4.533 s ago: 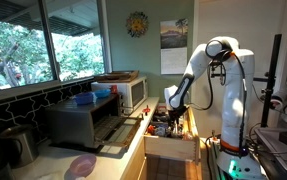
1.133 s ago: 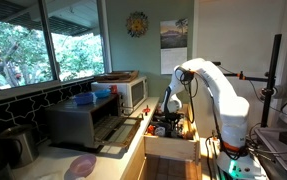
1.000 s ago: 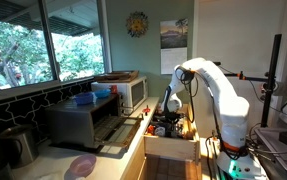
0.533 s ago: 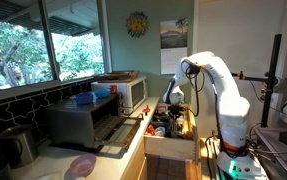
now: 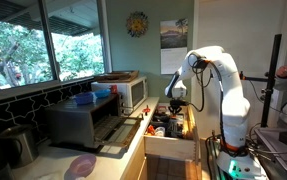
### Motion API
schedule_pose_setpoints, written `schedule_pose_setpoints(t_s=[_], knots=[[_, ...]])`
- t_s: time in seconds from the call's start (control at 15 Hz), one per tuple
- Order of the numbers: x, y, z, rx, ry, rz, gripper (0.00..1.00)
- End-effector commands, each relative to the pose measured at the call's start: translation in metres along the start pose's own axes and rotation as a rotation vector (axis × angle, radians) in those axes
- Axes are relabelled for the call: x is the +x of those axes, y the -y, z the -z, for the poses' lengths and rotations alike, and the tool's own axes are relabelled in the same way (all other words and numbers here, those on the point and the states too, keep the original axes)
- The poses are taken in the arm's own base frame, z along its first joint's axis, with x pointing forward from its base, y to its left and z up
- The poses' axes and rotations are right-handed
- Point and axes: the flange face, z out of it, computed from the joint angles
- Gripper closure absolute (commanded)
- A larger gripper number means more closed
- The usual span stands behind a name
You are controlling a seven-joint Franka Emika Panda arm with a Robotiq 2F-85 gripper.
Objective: Take the pen out of the drawer
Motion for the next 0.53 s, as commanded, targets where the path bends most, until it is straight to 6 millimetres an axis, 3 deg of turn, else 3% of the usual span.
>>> schedule_pose_setpoints(t_s=[0.0,0.27,0.33,0.47], knots=[[-0.03,0.003,0.052,0.096,-0.159,0.092,0.97],[-0.056,0.028,0.094,0.229,-0.365,0.148,0.97],[-0.035,0.029,0.08,0.177,-0.31,0.123,0.89],[-0.048,0.037,0.092,0.217,-0.353,0.141,0.89]])
